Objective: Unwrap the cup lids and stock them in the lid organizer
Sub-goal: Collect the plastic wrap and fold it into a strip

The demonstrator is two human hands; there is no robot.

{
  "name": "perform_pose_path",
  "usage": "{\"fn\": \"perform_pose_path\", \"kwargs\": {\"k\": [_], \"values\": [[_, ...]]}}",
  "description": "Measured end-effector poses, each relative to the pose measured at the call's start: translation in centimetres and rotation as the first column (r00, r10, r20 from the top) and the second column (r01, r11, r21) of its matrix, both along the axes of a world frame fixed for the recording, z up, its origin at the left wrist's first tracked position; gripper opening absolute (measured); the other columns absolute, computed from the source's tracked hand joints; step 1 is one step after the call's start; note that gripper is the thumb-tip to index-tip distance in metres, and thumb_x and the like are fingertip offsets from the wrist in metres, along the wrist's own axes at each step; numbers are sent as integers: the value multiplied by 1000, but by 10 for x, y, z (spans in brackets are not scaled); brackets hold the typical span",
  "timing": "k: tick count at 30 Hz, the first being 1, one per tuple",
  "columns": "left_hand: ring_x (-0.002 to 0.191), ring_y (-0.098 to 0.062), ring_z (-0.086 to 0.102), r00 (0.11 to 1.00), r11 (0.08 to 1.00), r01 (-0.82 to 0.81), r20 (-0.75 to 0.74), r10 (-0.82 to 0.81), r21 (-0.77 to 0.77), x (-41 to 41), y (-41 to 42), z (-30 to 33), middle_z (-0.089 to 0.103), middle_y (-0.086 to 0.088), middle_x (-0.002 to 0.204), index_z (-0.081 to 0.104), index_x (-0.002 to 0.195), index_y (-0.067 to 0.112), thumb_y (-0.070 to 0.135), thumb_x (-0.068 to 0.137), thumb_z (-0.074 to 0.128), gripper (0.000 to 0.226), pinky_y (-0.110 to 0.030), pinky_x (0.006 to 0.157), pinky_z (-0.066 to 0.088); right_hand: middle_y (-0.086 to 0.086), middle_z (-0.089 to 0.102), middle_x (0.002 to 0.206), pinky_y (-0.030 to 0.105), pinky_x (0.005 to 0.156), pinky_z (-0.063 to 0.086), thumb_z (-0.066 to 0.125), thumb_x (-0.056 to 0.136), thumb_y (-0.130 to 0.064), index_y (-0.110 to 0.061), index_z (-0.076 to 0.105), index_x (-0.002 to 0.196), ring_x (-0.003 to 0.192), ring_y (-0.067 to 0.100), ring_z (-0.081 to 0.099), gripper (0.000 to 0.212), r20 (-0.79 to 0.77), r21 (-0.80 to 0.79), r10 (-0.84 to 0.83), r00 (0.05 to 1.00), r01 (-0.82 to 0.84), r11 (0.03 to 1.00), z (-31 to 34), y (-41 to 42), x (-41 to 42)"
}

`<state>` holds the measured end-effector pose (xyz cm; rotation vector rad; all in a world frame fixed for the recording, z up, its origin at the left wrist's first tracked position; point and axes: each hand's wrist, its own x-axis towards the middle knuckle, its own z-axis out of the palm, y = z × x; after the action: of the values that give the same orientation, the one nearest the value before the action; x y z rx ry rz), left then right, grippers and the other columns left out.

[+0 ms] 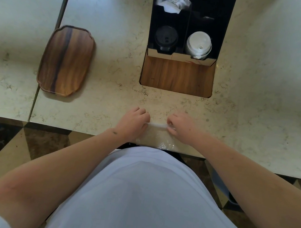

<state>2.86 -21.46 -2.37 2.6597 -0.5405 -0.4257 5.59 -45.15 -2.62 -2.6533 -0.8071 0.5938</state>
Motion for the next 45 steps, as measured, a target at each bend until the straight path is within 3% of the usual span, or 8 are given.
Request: {"fn": "perform_pose_path", "kwargs": {"k": [5, 14, 19, 23, 28, 33, 40, 45], "values": [[94, -32, 59, 998, 998, 63, 26, -63, -2, -2, -3, 2, 70, -11, 103, 68, 104, 4, 4, 92, 63, 13, -42, 83, 49, 1, 62, 91, 33, 73, 50, 55, 96, -23, -16, 62, 93, 82, 18, 55, 10, 22, -52, 102, 995, -101, 994, 3, -1, -2], [76, -28, 56, 975, 987, 156, 166, -148, -35, -10, 8, -4, 65, -7, 85, 72, 78, 10, 15, 88, 71, 11, -43, 69, 52, 7, 60, 81, 37, 61, 49, 64, 90, -5, -9, 63, 82, 70, 21, 50, 9, 192, -69, 112, 975, -101, 993, 5, -3, -24], [79, -27, 56, 989, 994, 89, 128, -80, -67, -12, 10, -1, 67, -6, 88, 79, 80, 11, 21, 93, 70, 19, -40, 68, 52, 5, 63, 88, 34, 67, 49, 55, 99, -22, -11, 69, 86, 77, 20, 54, 22, 219, -14, 128, 967, -128, 992, 6, -12, -32], [83, -28, 54, 1000, 998, -16, 14, 17, -68, -7, 5, 0, 66, -9, 89, 74, 84, 5, 17, 91, 73, 14, -41, 74, 51, 3, 64, 88, 30, 66, 50, 64, 96, -26, -13, 71, 88, 77, 18, 55, 17, 159, 5, 96, 983, -98, 995, 9, -16, -31], [98, -22, 51, 991, 999, -14, -134, 8, -40, 1, 4, -6, 66, -2, 103, 67, 105, 13, 25, 94, 69, 17, -33, 83, 47, -7, 59, 92, 24, 70, 43, 64, 96, -32, -20, 60, 102, 82, 12, 51, 14, -91, 7, -95, 991, 96, 995, 4, -13, -17], [106, -23, 53, 979, 999, 34, -201, -36, -12, 6, 7, -8, 64, -3, 107, 72, 105, 15, 23, 94, 68, 14, -33, 87, 46, -8, 55, 91, 23, 71, 35, 61, 97, -31, -25, 57, 91, 86, 13, 49, 9, -130, -19, -34, 991, 32, 999, -1, -15, -13], [80, -30, 55, 974, 977, 211, 92, -209, -13, -5, 10, -4, 62, -12, 89, 63, 82, 4, 4, 87, 69, 8, -41, 71, 52, 1, 58, 76, 26, 61, 40, 68, 85, -14, -13, 59, 77, 68, 15, 47, 12, 128, -24, 87, 988, -84, 996, 3, -11, -25], [81, -29, 55, 945, 960, 273, 173, -279, 53, -12, 12, -8, 63, -11, 89, 63, 83, 6, 1, 88, 68, 8, -41, 72, 52, 6, 61, 78, 33, 59, 49, 67, 88, -15, -9, 66, 80, 67, 20, 52, 11, 217, -20, 145, 965, -144, 989, 3, -13, -29]]}}
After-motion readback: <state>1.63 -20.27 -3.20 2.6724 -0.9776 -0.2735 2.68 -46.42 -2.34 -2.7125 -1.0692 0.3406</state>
